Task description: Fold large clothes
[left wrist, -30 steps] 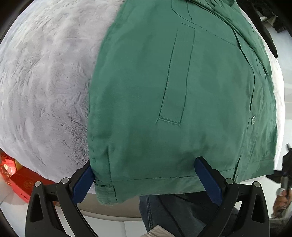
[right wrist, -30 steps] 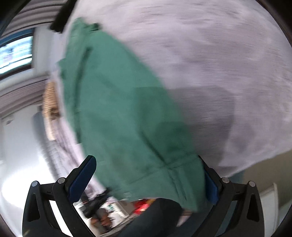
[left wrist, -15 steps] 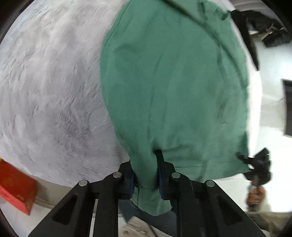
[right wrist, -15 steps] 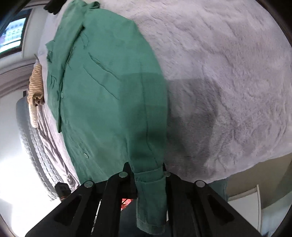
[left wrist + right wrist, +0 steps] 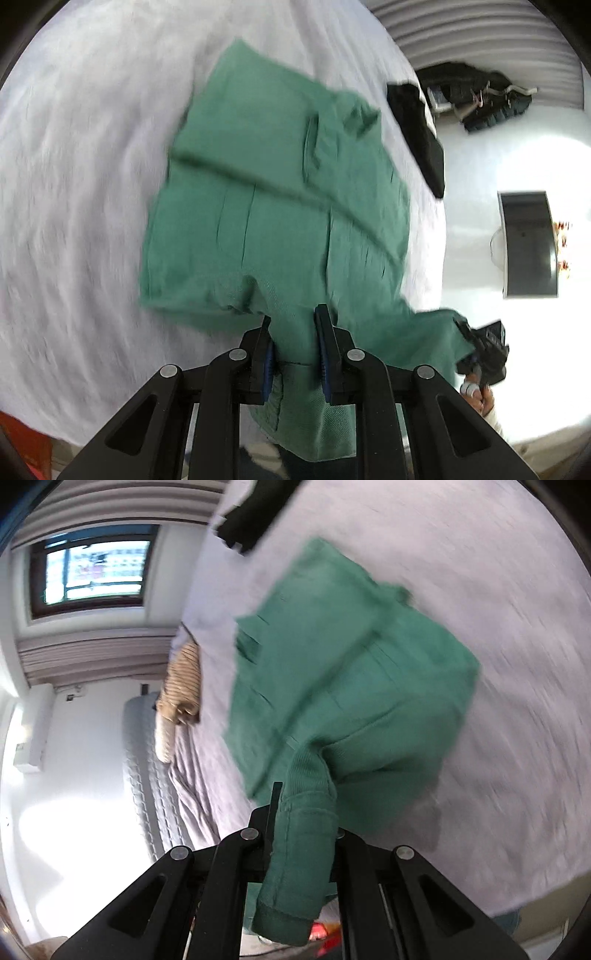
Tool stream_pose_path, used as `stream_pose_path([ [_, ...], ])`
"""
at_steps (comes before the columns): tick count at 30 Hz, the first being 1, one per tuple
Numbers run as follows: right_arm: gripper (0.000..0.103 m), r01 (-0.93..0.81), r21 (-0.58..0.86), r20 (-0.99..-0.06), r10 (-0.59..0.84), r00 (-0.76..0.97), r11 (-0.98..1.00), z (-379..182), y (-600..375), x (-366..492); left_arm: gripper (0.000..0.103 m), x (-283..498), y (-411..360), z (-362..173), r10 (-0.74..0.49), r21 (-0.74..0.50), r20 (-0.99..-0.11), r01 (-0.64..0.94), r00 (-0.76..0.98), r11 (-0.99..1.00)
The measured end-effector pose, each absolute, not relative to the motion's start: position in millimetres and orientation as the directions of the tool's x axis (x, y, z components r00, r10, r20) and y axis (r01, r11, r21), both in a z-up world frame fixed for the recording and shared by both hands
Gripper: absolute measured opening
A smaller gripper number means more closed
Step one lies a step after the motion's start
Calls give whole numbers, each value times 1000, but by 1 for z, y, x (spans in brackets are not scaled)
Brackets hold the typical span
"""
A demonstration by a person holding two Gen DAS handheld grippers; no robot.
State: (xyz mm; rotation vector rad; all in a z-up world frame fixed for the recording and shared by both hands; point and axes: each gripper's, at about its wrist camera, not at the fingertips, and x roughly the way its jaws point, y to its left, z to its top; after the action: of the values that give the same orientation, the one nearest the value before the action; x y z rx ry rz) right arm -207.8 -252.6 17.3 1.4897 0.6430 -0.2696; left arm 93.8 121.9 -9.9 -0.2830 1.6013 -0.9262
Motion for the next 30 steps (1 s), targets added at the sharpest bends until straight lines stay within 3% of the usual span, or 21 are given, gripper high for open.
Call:
stream_pose_path([
  [5,8,492,860,-510,199,837,134,40,-304,-155,21,143,99,14,-669,-687,-719,336,-187,645],
  [10,8,502,853,-521,243,818,139,28,-362,-93,21,187,59,21,-671,-651,-739,329,-65,685],
  [19,8,648,756,-637,329,697,90,-69,-434,-7,21,238,-12,-63,-495,-481,-869,262,-13,837],
  [23,17,672,738,-648,341,681,59,-87,-439,2,22,243,-18,-73,-452,-439,-892,248,-6,864],
  [25,33,653,755,-631,339,698,60,-84,-442,4,32,242,-19,-66,-433,-415,-901,273,7,868],
  [26,53,644,762,-628,330,705,72,-79,-443,3,40,241,-19,-61,-417,-392,-908,296,25,871],
  [27,76,630,772,-621,316,717,88,-73,-446,3,76,240,-20,-53,-387,-347,-920,325,65,880],
  [28,78,614,782,-614,299,731,106,-66,-449,2,103,239,-22,-46,-351,-294,-929,343,118,892],
  [30,78,599,790,-608,289,739,131,-55,-453,0,103,237,-21,-25,-315,-207,-918,386,242,899],
])
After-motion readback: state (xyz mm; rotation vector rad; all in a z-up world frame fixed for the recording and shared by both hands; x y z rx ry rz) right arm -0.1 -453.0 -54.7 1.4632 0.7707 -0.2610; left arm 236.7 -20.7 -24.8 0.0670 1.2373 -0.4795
